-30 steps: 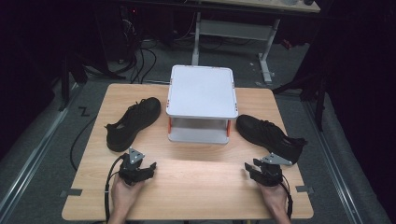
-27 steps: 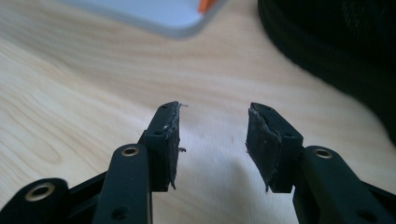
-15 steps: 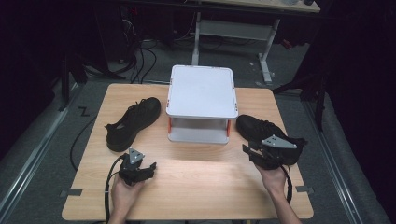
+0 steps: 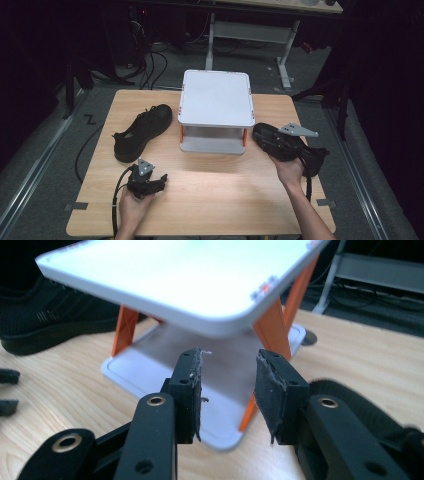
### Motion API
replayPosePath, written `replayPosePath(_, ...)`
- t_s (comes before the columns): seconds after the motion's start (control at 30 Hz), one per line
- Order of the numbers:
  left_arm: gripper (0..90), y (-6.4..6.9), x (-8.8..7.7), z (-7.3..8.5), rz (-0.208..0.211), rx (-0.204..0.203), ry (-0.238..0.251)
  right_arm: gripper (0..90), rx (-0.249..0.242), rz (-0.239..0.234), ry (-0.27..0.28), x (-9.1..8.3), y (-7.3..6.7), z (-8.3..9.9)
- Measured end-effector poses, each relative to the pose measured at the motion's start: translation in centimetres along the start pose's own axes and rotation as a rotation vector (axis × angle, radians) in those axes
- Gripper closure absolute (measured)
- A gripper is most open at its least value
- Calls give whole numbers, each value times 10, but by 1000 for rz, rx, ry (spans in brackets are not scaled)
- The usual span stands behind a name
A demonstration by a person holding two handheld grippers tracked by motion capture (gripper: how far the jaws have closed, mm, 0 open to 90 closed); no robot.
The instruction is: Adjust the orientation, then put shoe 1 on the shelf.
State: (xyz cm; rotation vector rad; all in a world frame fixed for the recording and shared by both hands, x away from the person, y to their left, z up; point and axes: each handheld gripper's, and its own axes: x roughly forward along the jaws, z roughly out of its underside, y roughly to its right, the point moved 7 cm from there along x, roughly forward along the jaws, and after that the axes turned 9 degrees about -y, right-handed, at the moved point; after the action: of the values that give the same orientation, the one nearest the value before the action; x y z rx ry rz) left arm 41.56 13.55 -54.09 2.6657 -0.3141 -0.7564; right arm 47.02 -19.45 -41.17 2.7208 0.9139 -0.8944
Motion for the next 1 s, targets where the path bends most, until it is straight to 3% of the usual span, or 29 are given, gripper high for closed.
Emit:
replayPosePath(0.37,304,0,0,0,-2,-2,1,650,-52,17,30,11,-8,-41)
replayPosePath(0.5,296,1,0,0,-7,-5,2,650,-79,29,6,27,-14,-58)
replayPosePath(0.7,321,3,-1,-2,-16,17,-18,637,-92,47,-35,48,-16,-65)
replayPosePath(0.77,349,6,-8,-8,21,6,-18,632,-91,52,-49,53,-15,-66)
replayPosePath(1.0,326,12,-27,-43,31,53,23,603,-62,24,-54,61,-13,-71)
